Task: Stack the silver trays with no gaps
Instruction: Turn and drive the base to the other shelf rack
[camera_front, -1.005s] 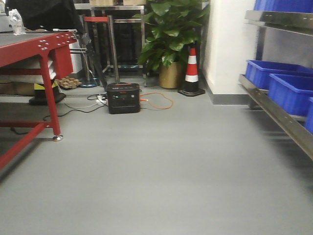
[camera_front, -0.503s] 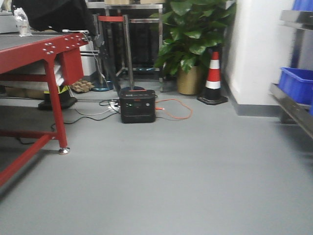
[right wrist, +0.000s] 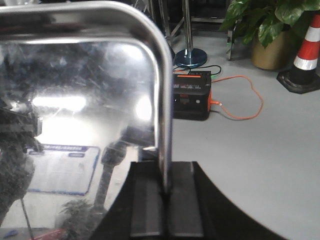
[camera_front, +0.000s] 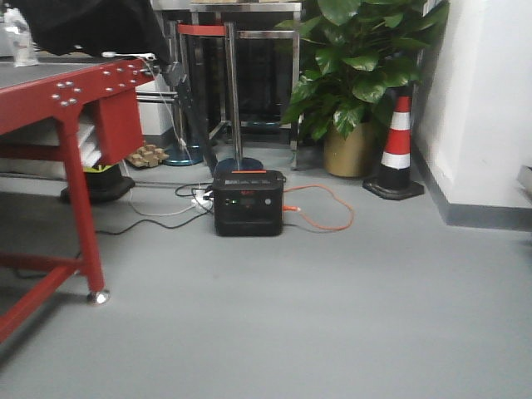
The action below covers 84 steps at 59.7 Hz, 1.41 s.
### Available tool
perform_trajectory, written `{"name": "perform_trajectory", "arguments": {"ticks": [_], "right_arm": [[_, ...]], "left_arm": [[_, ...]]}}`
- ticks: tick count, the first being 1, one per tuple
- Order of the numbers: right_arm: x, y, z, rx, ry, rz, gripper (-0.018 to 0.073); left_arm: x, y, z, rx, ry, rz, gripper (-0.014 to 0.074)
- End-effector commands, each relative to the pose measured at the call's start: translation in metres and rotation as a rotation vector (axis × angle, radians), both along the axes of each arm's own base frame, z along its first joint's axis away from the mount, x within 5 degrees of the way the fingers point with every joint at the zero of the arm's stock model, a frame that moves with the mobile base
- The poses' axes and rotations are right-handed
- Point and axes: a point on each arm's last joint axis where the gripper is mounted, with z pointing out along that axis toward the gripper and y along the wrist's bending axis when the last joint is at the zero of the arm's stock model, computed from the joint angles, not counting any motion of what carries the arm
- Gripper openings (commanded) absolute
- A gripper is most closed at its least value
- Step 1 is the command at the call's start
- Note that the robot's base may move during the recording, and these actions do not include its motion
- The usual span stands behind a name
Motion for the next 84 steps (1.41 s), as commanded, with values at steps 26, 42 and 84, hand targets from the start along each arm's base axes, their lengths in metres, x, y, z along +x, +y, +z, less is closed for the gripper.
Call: {"name": "perform_trajectory", "arguments": {"ticks": [26,42,84], "right_arm": [[-0.0027,0.0073,0.0109,0.066,-0.063,0.023,-0.008],[-0.0026,0.0073,0.011,0.066,-0.064,0.022,-0.008],[-0.0026,0.0072,0.0112,0.067,-0.066,0.022,-0.008]], "left_arm": [[-0.0048,-0.0118,0.007,-0.088,-0.033,-0.06,-0.0019],[-0.0048,-0.0118,0.007,-0.088,-0.033,-0.06,-0.0019],[-0.0044,-0.011,0.0073,-0.077,-0.044,-0.056,-0.0019]]}}
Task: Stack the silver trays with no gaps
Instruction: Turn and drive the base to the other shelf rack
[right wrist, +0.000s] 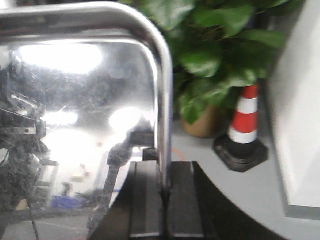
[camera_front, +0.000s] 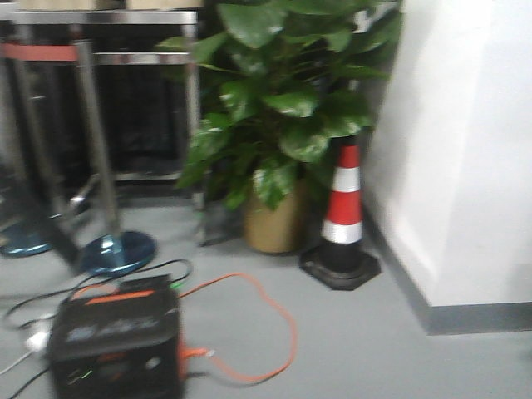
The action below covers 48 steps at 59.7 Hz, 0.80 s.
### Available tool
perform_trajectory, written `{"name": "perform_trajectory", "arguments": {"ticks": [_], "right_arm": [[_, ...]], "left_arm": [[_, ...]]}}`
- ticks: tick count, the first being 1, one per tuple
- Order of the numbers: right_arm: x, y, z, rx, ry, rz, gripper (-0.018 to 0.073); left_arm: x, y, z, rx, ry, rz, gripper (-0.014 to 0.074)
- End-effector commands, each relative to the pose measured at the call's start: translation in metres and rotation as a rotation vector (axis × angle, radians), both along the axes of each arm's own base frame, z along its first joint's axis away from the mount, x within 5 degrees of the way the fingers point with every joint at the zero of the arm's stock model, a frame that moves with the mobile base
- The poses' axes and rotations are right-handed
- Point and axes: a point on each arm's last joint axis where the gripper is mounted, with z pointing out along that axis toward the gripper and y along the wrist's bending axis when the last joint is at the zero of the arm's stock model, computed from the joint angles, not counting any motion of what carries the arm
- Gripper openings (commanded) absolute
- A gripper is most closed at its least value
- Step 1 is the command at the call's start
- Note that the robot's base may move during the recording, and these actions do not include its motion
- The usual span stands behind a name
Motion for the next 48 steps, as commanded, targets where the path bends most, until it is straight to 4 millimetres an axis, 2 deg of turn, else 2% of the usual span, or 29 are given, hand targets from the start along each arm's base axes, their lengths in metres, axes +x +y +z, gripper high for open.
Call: {"name": "perform_trajectory", "arguments": {"ticks": [1,48], "right_arm": [[-0.0036,0.0072,0.0112,0.068,-0.06,0.023,-0.008],[-0.0035,0.0072,0.0115,0.068,-0.064,0.022,-0.008]], "left_arm": [[-0.0063,-0.0102,0.0092,-0.088,-0.041,-0.059,-0.0019],[-0.0043,-0.0076,0.0101,-0.038,-0.083,-0.041,-0.0019]]}}
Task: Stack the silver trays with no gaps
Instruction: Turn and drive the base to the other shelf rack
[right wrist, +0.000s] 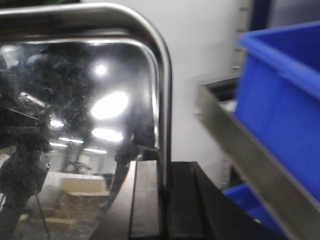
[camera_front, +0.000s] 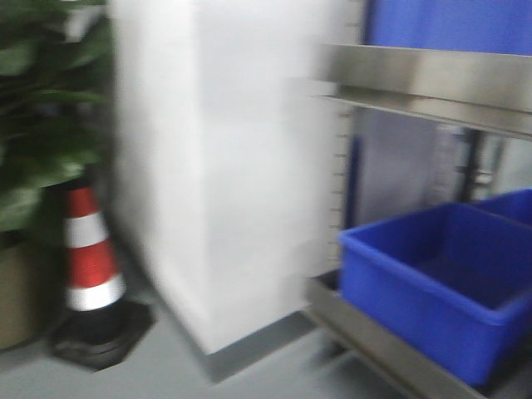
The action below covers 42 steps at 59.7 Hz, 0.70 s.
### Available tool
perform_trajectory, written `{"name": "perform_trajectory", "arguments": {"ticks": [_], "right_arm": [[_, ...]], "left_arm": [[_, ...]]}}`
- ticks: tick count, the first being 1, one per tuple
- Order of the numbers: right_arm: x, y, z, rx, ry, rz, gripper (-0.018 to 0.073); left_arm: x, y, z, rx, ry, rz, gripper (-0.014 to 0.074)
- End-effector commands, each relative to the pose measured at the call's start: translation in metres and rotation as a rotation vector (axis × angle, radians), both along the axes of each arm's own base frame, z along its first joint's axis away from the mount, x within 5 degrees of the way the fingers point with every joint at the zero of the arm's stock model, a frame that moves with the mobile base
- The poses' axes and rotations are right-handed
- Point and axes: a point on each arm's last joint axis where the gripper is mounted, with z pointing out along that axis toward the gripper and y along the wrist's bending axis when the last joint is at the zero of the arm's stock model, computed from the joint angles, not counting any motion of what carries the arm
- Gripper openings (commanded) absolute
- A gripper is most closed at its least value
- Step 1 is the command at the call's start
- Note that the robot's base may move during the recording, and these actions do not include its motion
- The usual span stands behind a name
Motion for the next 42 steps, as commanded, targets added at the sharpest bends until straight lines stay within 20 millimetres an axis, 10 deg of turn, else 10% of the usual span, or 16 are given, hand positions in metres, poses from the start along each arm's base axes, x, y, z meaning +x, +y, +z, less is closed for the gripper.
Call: {"name": "perform_trajectory", "arguments": {"ticks": [1,42], "right_arm": [[-0.0035,0.0067,0.0111,0.055,-0.062,0.02,-0.008],[-0.0035,0.0067,0.0111,0.055,-0.062,0.02,-0.008]], "left_arm": [[-0.0057,-0.0093,0.0089,-0.065,-0.053,-0.054,-0.0019],[-0.0052,-0.0086,0.0092,-0.052,-0.064,-0.049,-0.0019]]}}
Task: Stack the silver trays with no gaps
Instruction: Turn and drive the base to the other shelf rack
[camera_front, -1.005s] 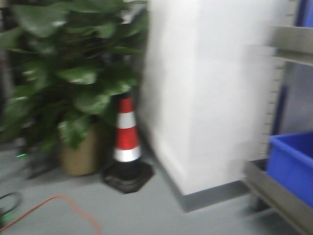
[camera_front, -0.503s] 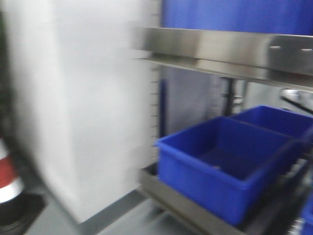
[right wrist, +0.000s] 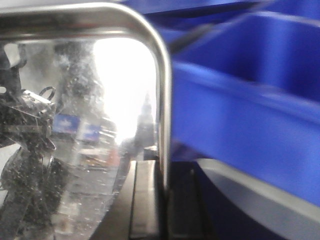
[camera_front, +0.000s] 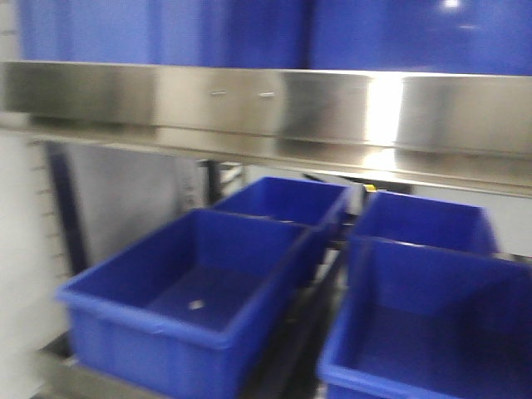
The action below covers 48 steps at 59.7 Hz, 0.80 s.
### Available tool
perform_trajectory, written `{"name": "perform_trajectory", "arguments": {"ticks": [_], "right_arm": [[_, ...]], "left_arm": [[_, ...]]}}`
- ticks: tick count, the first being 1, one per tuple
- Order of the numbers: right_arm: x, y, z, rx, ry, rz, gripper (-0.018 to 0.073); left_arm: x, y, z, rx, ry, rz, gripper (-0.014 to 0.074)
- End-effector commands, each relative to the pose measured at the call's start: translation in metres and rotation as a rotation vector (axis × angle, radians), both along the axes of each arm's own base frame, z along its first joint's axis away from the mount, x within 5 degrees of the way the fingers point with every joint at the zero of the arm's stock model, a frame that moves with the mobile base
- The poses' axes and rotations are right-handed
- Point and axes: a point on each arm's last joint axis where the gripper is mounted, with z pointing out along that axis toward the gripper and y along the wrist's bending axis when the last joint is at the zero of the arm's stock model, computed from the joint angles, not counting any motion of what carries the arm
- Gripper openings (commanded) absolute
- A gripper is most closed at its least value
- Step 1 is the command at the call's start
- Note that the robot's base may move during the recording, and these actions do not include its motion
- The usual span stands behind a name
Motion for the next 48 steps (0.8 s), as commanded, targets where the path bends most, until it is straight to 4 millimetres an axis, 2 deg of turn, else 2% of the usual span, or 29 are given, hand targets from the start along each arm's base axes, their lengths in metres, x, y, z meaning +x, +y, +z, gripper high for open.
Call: {"name": "perform_trajectory", "arguments": {"ticks": [1,48], "right_arm": [[-0.0035,0.0065,0.0111,0.051,-0.063,0.019,-0.008],[-0.0035,0.0065,0.0111,0.051,-0.063,0.019,-0.008]], "left_arm": [[-0.0059,-0.0092,0.008,-0.062,-0.043,-0.054,-0.0019],[-0.0059,-0.0092,0.008,-0.062,-0.043,-0.054,-0.0019]]}}
